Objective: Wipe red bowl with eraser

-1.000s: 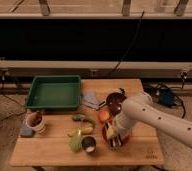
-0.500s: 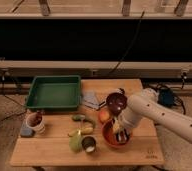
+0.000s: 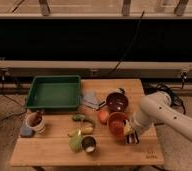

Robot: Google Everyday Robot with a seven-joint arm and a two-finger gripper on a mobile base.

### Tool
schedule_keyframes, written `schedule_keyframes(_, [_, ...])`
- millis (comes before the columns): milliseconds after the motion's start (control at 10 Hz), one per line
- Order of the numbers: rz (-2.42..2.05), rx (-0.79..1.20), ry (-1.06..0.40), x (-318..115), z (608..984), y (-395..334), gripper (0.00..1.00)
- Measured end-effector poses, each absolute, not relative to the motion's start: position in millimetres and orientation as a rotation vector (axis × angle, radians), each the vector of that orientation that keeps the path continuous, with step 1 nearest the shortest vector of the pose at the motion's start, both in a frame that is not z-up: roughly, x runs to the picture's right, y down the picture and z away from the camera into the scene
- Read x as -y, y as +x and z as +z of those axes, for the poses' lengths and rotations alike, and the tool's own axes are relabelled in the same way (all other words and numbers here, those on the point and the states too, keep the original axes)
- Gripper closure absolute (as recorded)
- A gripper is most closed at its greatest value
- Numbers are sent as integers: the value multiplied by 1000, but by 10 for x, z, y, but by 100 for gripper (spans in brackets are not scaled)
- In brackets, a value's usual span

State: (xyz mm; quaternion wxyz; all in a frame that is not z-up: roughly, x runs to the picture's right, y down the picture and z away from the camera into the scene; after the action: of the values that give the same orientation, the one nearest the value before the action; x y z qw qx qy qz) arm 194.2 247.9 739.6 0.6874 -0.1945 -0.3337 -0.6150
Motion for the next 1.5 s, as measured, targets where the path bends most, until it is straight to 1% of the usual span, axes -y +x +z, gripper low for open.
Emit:
schedule_keyframes(300, [-1405,785,-389,-2596,7060,1832,100])
schedule_keyframes(600, [-1470,823,-314,-2492,6814,1432,100])
schedule_keyframes(800, [-1491,817,-288,-2370,6817,1334,100])
schedule_keyframes(1000, [-1511,800,-275,-2194,6945,1255,100])
schedule_keyframes(1100, [-1513,790,-280,-2121,7022,1243,96])
schedule_keyframes(1300, [-1494,777,-295,-1958,7222,1277,74])
schedule_keyframes(1400, [-1487,782,-302,-1944,7260,1291,66])
schedule_keyframes(1500, [-1475,806,-314,-1969,7286,1305,55])
